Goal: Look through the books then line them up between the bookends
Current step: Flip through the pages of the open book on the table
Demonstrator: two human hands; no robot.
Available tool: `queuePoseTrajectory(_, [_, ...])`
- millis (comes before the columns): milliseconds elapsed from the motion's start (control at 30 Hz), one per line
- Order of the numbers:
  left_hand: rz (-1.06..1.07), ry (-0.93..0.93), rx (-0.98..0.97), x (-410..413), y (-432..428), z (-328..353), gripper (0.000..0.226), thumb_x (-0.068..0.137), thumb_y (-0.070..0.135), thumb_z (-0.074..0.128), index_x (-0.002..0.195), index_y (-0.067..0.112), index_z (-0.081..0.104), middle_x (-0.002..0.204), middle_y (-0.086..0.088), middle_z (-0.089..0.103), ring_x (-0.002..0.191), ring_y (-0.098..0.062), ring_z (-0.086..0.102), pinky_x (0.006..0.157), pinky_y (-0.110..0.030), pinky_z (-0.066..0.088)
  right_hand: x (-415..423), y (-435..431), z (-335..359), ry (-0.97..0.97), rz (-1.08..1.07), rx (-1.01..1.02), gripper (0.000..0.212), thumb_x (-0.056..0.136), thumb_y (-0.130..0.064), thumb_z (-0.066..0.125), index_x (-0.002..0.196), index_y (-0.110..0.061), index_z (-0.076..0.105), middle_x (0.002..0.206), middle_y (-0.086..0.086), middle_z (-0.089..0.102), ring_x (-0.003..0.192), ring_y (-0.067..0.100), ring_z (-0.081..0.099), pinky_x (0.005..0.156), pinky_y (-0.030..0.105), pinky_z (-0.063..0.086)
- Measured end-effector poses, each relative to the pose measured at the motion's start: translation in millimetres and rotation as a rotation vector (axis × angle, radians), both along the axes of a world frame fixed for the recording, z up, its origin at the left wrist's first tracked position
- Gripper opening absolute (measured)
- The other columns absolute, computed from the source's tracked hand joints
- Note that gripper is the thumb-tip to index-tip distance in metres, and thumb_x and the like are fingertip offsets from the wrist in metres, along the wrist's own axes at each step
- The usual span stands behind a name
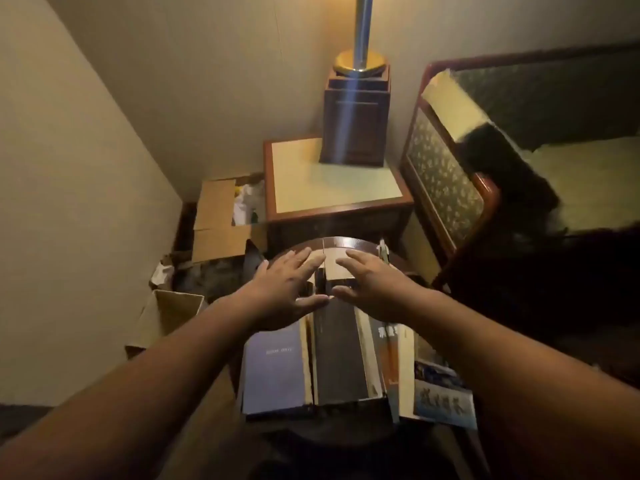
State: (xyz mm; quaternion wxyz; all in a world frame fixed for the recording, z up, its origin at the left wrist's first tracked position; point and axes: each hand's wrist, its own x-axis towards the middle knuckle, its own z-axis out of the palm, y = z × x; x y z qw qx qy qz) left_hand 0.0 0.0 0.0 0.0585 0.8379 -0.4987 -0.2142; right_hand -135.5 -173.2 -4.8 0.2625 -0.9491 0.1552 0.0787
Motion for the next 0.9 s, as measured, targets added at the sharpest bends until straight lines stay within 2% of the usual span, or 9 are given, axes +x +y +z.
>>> queuePoseTrajectory(133, [-0.001,0.037,0.126,-29,19,-79,0.077,0.092,0.064,0.04,0.154,0.04,0.0,0.164,0.008,-0.003,0.151,-0.019,0.003,0.121,-0.053,0.009,-26,30,-87,0.116,0.113,-0.136,0.074,0.097,-0.057,0.051,0.158,-0.03,0.019,0.168,0.002,0.003,0.155,0.024,-0.002,0.122,0.044,0.008])
queuePoseTrajectory(267, [-0.009,0.053,0.038,-47,17,-142,0.076,0.093,0.062,0.04,0.154,0.038,0.002,0.164,0.006,0.0,0.151,-0.018,0.005,0.122,-0.044,0.013,-38,30,-141,0.057,0.098,-0.226,0.076,0.097,-0.056,0.05,0.159,-0.026,0.017,0.168,0.007,-0.004,0.153,0.028,-0.014,0.124,0.052,0.008])
queuePoseTrajectory(400, [-0.058,0.076,-0.003,-65,8,-182,0.076,0.095,0.058,0.041,0.154,0.038,-0.001,0.164,0.005,-0.005,0.151,-0.02,0.002,0.122,-0.046,0.012,-49,22,-173,0.031,0.074,-0.237,0.07,0.1,-0.05,0.048,0.159,-0.026,0.019,0.168,0.006,-0.008,0.153,0.025,-0.017,0.123,0.048,0.002])
queuePoseTrajectory(500, [-0.088,-0.019,-0.001,-69,9,-200,0.076,0.095,0.06,0.041,0.153,0.041,-0.004,0.164,0.006,-0.01,0.151,-0.021,-0.003,0.121,-0.051,0.009,-52,13,-189,0.035,0.079,-0.287,0.064,0.101,-0.052,0.043,0.157,-0.031,0.02,0.168,0.003,-0.009,0.153,0.026,-0.015,0.122,0.048,0.002])
queuePoseTrajectory(600, [-0.064,-0.067,-0.037,-78,13,-208,0.074,0.096,0.059,0.039,0.154,0.039,0.0,0.164,0.004,-0.007,0.151,-0.023,0.002,0.122,-0.048,0.011,-55,12,-197,0.015,0.09,-0.329,0.063,0.101,-0.056,0.04,0.156,-0.033,0.021,0.168,0.003,-0.006,0.154,0.028,-0.01,0.122,0.049,0.006])
queuePoseTrajectory(700, [-0.007,-0.093,-0.08,-99,24,-210,0.07,0.098,0.054,0.04,0.155,0.033,0.007,0.165,0.0,0.0,0.15,-0.026,0.011,0.12,-0.045,0.018,-59,17,-196,-0.022,0.059,-0.344,0.062,0.1,-0.054,0.044,0.155,-0.031,0.027,0.168,0.005,-0.001,0.154,0.031,-0.002,0.121,0.049,0.014])
queuePoseTrajectory(767, [0.037,-0.079,-0.117,-120,33,-210,0.068,0.098,0.051,0.042,0.156,0.031,0.01,0.165,0.0,0.002,0.15,-0.026,0.012,0.119,-0.044,0.019,-65,26,-192,-0.048,-0.002,-0.284,0.062,0.1,-0.05,0.05,0.155,-0.029,0.029,0.168,0.003,0.0,0.153,0.032,0.007,0.119,0.048,0.024])
queuePoseTrajectory(900, [0.075,-0.031,-0.128,-151,42,-205,0.069,0.099,0.044,0.047,0.156,0.028,0.012,0.165,-0.002,0.004,0.149,-0.027,0.013,0.118,-0.042,0.02,-73,43,-191,-0.15,-0.179,-0.095,0.084,0.097,-0.037,0.061,0.16,-0.021,0.008,0.169,0.003,-0.001,0.152,0.032,0.017,0.117,0.047,0.031])
